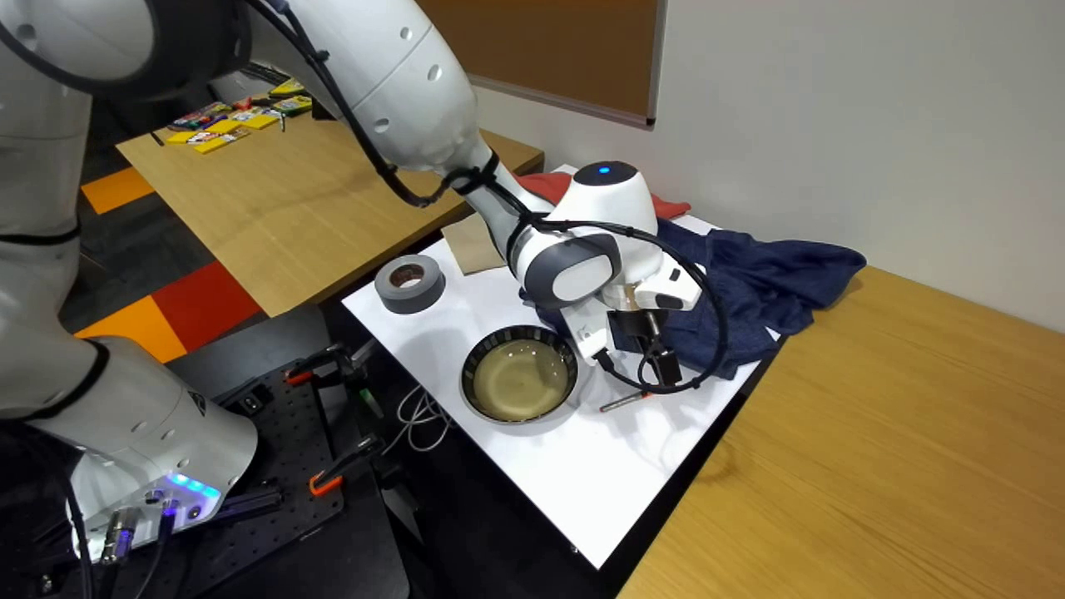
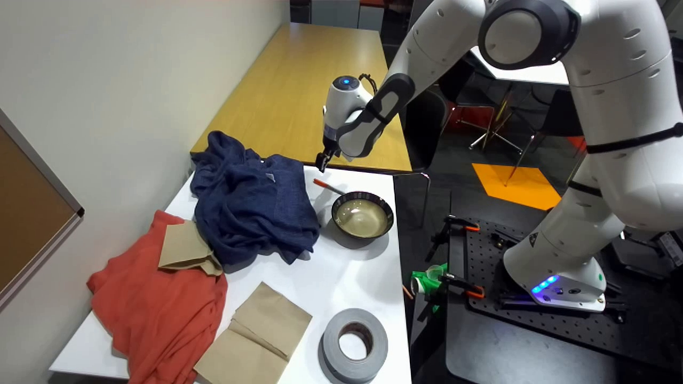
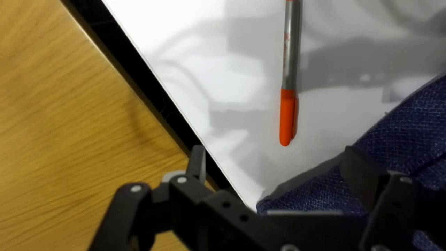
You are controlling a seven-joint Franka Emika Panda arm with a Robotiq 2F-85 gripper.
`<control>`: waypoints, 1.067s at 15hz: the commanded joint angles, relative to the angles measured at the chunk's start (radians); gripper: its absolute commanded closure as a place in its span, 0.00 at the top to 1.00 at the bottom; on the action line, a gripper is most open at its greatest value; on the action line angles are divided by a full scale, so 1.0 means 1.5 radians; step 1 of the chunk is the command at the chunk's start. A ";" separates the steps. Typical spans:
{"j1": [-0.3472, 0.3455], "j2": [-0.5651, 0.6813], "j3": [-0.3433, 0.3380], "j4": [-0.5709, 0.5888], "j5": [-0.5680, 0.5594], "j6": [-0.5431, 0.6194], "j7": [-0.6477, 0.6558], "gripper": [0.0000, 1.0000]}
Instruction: Remove the pen out of the bowl then move the bowl to the left
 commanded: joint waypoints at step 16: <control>0.064 -0.334 0.129 -0.374 0.041 -0.121 -0.098 1.00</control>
